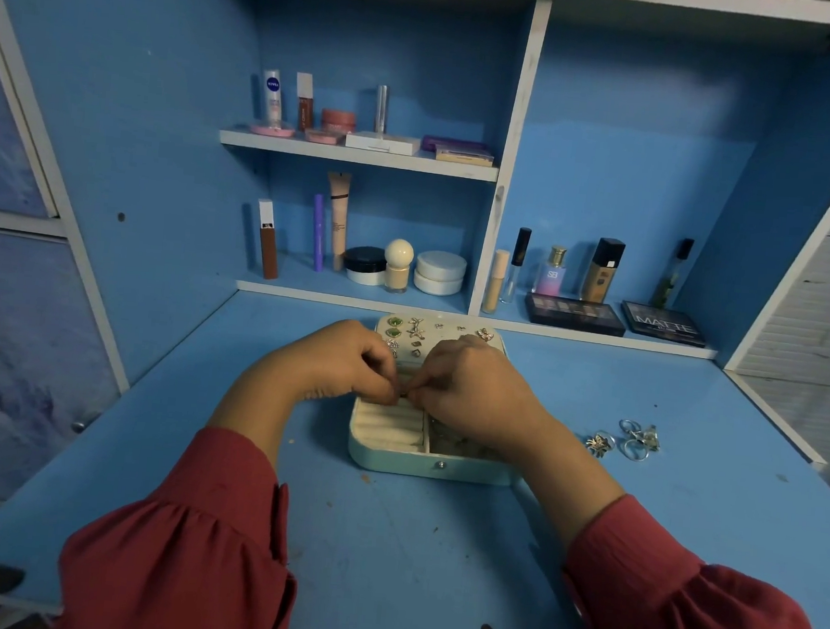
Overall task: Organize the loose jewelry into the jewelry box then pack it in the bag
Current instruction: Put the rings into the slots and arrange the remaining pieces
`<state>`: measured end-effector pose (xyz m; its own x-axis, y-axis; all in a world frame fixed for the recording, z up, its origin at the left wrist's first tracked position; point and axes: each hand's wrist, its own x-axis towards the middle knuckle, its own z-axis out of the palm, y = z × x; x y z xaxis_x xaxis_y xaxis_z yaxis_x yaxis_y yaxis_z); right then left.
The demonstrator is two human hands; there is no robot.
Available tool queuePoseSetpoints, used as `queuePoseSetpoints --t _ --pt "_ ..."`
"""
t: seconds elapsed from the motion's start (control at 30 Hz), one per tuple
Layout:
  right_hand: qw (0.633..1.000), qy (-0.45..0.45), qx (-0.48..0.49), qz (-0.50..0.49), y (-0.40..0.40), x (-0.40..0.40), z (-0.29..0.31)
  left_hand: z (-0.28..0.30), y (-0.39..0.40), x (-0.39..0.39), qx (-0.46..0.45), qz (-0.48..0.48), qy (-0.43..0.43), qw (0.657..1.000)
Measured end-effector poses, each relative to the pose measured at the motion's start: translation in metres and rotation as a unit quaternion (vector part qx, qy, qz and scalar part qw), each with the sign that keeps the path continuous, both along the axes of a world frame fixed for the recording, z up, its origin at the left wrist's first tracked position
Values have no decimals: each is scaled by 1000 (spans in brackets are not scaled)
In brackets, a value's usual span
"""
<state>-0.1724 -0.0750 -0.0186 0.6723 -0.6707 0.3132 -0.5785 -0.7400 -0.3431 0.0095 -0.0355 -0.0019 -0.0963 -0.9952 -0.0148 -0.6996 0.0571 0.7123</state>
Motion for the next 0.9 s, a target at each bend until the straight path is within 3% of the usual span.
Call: queuePoseSetpoints --t 0.2,0.37,0.7,0.9 --pt "1000 -7 -20 4 -3 -9 -2 1 0 13 -80 93 40 992" --pt "1000 18 -18 0 1 -8 3 2 -2 11 -24 111 22 993" --pt "999 27 -18 -6 0 -9 4 5 -3 9 2 108 -33 994" --pt "995 -8 99 26 -5 -23 8 4 1 2 -46 116 7 992"
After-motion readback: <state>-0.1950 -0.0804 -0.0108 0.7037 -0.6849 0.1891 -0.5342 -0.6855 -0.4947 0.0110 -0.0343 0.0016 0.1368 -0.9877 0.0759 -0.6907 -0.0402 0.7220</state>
